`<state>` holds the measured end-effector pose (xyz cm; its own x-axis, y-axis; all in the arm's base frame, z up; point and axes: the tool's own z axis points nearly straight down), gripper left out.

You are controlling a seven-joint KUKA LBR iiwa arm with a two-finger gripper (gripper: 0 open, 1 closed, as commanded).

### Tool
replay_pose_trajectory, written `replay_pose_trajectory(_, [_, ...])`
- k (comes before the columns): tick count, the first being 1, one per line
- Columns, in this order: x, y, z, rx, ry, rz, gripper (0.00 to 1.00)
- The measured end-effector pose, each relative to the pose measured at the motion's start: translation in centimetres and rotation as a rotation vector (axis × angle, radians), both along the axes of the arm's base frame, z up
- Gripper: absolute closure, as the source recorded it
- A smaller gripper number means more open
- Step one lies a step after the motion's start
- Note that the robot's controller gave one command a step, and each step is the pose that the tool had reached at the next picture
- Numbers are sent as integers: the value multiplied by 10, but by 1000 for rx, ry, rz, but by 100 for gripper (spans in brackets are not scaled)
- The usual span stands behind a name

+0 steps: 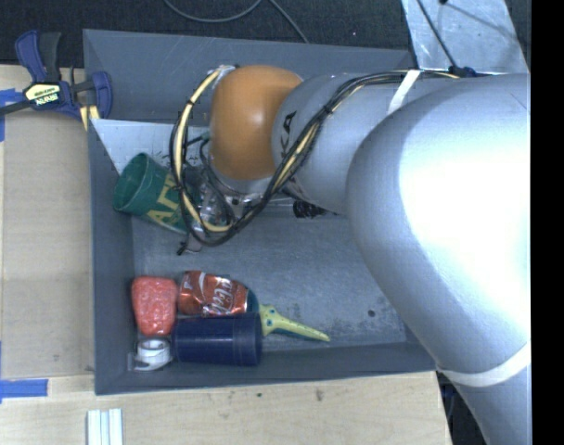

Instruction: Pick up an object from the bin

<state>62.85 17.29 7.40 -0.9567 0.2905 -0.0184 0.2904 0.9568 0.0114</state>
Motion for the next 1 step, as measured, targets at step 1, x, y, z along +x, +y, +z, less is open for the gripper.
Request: replay_pose_trajectory(1, [0, 0, 0, 0, 0, 0, 100])
